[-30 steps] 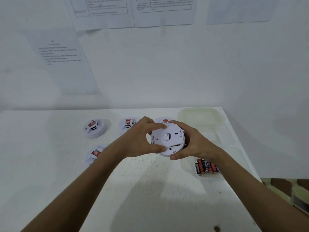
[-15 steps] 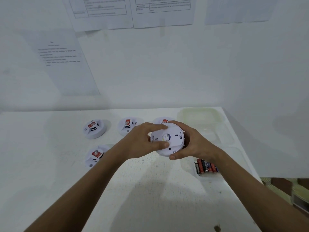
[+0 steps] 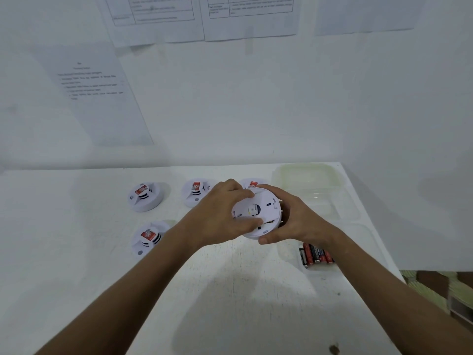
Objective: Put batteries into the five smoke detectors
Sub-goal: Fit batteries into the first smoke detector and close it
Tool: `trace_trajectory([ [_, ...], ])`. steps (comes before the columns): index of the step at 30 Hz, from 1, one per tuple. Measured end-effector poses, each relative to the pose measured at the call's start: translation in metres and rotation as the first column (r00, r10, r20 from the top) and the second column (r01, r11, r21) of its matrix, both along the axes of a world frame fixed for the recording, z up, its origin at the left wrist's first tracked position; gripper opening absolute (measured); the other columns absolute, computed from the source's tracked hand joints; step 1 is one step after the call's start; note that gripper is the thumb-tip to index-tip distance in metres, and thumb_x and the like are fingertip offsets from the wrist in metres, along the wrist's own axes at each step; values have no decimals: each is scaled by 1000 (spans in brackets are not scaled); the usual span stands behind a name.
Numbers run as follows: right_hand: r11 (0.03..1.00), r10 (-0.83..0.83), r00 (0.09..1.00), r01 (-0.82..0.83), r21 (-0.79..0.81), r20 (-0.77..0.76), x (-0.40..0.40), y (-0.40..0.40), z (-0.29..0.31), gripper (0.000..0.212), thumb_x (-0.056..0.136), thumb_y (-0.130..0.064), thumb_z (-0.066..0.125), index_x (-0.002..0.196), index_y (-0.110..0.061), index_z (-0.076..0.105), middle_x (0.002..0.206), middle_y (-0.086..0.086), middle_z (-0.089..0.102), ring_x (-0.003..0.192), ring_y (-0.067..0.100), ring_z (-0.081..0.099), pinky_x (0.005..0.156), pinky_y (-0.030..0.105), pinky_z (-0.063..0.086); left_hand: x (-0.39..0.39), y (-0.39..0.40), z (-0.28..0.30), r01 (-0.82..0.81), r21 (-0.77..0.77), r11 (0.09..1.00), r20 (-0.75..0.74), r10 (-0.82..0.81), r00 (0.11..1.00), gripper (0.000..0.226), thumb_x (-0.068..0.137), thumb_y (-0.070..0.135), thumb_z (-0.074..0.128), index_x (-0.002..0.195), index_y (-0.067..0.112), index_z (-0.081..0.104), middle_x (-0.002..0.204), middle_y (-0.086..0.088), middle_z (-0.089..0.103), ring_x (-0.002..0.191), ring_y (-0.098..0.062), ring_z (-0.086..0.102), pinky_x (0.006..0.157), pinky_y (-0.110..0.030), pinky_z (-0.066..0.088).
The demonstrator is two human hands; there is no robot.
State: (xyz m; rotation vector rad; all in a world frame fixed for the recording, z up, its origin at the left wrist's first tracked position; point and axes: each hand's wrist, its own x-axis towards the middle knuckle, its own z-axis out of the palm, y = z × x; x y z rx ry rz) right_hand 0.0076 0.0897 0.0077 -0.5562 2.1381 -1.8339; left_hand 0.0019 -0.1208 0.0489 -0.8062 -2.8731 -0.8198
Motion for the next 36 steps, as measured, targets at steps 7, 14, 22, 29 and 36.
trace_trajectory([
  [7,1000,12,1000,-12,-24,-24,0,0,4,95,64,10,86,143,-25,46,135,1,58,123,24,58,93,48,57,-5,-2,3,36,-9,999,3,-36,999,67,75,57,72,134,29,53,112,14,48,103,-3,41,85,-20,35],
  [14,1000,14,999,-15,-19,-39,0,4,5,94,64,10,87,142,-26,47,137,1,58,124,24,58,95,48,56,-8,1,11,66,-78,995,60,-62,996,72,70,58,74,131,23,56,113,9,53,103,-8,48,85,-25,47],
  [22,999,21,999,-22,-28,-27,0,4,7,94,63,13,86,141,-23,49,136,1,58,119,22,61,91,42,58,-8,4,23,141,-109,984,62,-134,989,64,62,53,67,116,17,66,99,9,51,92,-10,49,71,-17,39],
  [29,998,54,998,-55,-41,-11,-3,6,8,96,61,16,85,141,-21,48,137,5,56,121,24,59,92,39,56,-6,6,24,174,-133,976,35,-170,985,59,61,48,69,108,13,64,101,3,52,93,-14,47,75,-30,46],
  [36,995,94,996,-94,-15,1,-4,10,10,95,57,16,85,139,-18,50,136,6,56,120,23,59,88,32,55,-5,8,22,228,-131,965,24,-227,974,62,61,49,71,113,16,62,101,9,47,92,-7,40,72,-13,34],
])
